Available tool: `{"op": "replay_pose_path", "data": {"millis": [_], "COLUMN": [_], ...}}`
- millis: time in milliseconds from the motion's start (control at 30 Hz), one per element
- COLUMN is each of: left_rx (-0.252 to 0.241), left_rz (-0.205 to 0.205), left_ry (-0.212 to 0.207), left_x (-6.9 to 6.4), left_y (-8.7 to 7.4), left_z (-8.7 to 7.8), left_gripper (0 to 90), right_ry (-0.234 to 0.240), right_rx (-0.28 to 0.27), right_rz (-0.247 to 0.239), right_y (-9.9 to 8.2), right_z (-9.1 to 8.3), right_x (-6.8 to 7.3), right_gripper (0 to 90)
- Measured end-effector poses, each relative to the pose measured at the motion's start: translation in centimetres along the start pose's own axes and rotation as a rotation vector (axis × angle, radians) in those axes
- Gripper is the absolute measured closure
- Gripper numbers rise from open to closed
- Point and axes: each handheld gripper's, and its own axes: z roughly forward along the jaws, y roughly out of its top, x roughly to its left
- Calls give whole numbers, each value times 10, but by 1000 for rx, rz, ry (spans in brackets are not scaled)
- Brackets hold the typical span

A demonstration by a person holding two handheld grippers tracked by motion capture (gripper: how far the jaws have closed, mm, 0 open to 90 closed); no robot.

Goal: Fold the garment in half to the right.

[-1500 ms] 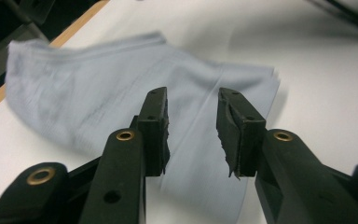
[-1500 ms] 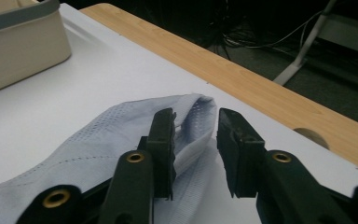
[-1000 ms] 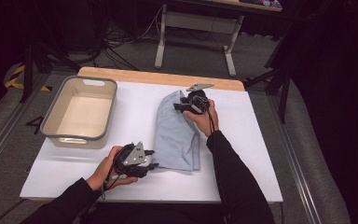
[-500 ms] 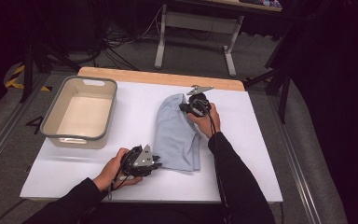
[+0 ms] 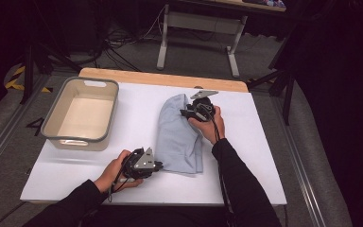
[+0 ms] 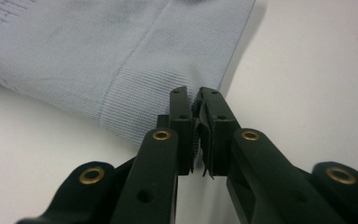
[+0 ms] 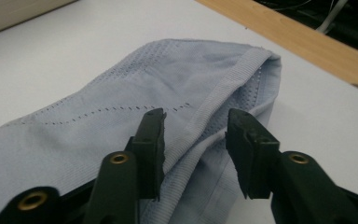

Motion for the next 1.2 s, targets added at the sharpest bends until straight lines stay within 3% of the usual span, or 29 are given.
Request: {"op": "replay_pose_path", "data": {"millis": [100,167,267,367,667,867,967,1000,1100,1200], "left_rx": [1,2,-17,-20,-63,-69,-65,-65,-79,-101], "left_rz": [10,12,-24,-21,20,28,34,34,34,29], "left_ry": [2,-1,-35,-33,-7,-15,-16,-16,-7,20], "left_x": [0,0,1,1,-5,-8,-9,-9,-8,-4], "left_y": [0,0,-2,-2,6,12,13,13,12,9], "left_z": [1,3,6,6,1,7,9,8,4,-8], "left_gripper": [823,814,799,793,761,762,745,742,723,693], "right_ry": [37,51,59,44,-23,-59,-51,-60,-90,-74], "right_rx": [7,13,56,62,-12,2,20,26,22,-32], "right_rz": [38,39,-10,-29,-77,-97,-63,-60,-53,-21], "right_y": [-6,-7,-10,-9,2,5,-1,-3,-7,-13], "right_z": [4,5,10,10,-13,-21,-14,-11,-7,-14], "right_x": [-2,-2,1,1,1,-1,-7,-8,-10,-13], "right_gripper": [627,667,814,856,868,867,864,883,826,797]}}
